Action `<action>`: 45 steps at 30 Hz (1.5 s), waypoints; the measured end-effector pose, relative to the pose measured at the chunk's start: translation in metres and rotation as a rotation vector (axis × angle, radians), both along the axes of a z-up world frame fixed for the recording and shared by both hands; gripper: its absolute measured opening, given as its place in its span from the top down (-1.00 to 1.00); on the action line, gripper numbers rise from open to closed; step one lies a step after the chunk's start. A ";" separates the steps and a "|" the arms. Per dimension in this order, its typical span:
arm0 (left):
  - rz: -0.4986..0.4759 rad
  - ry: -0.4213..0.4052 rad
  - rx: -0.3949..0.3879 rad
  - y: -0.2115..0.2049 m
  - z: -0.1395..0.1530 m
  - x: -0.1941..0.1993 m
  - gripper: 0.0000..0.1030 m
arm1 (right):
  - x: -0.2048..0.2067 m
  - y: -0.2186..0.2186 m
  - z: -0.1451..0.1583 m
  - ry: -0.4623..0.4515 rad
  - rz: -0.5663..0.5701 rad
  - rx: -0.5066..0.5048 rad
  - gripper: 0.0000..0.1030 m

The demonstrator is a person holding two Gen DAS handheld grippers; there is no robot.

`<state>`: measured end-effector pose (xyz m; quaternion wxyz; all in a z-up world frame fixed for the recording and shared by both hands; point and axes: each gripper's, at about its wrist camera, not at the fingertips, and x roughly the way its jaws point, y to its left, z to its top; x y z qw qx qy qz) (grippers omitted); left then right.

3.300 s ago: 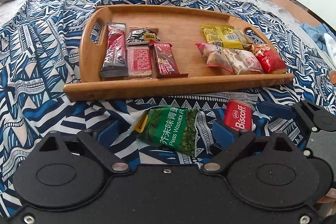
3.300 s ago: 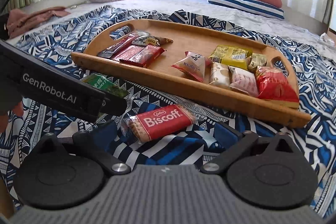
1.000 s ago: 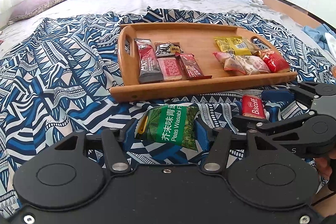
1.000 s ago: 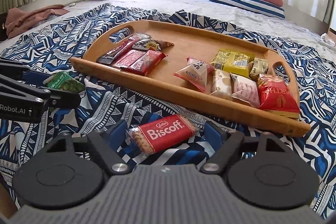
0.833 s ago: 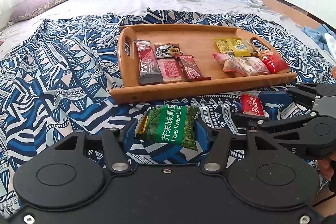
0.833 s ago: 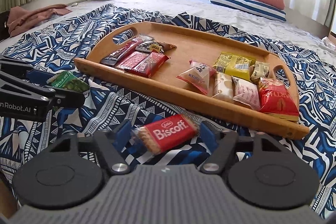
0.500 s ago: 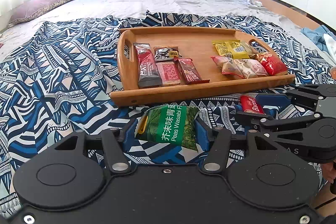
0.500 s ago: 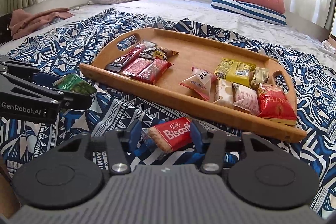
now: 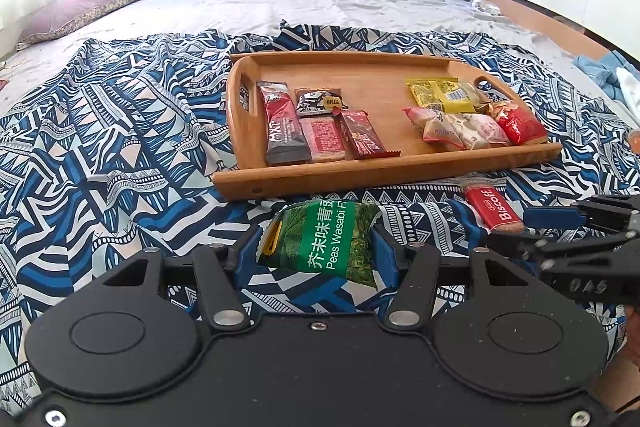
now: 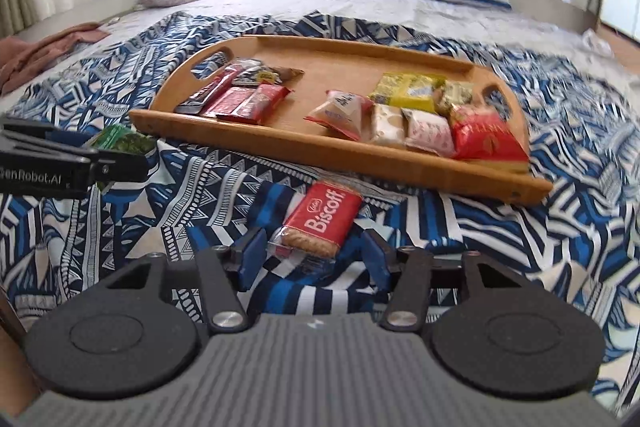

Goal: Organize snacks
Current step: 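Lift the green bag with the left gripper while the right gripper lifts the Biscoff packet toward the tray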

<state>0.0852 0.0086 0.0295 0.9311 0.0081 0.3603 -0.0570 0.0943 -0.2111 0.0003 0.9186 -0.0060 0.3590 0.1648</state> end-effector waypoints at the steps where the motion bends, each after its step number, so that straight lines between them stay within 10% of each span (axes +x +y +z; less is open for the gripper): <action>1: 0.000 0.001 -0.001 -0.001 0.000 0.000 -0.08 | 0.001 -0.004 0.001 0.012 -0.015 0.036 -0.36; 10: -0.018 -0.015 -0.003 -0.006 0.005 0.000 -0.08 | 0.015 0.011 0.004 0.028 -0.110 0.036 -0.39; 14: -0.021 -0.028 -0.009 -0.006 0.011 0.004 -0.08 | 0.017 0.019 0.001 0.015 -0.130 -0.008 0.18; 24: -0.012 -0.062 -0.045 0.002 0.031 0.023 -0.08 | 0.012 0.011 0.015 -0.036 -0.155 0.041 0.32; 26: -0.012 -0.070 -0.045 0.003 0.035 0.029 -0.08 | 0.013 0.009 0.022 -0.047 -0.163 0.047 0.62; 29: -0.009 -0.076 -0.047 0.003 0.041 0.036 -0.08 | 0.019 0.005 0.031 -0.059 -0.164 0.042 0.63; 36: -0.012 -0.071 -0.054 0.005 0.041 0.040 -0.08 | 0.023 0.010 0.025 0.002 -0.097 -0.011 -0.14; 42: -0.025 -0.061 -0.058 0.001 0.036 0.037 -0.08 | 0.021 0.018 0.006 0.064 -0.091 -0.040 -0.19; 45: -0.030 -0.065 -0.055 0.000 0.036 0.036 -0.08 | 0.021 0.021 0.004 0.062 -0.082 -0.036 0.30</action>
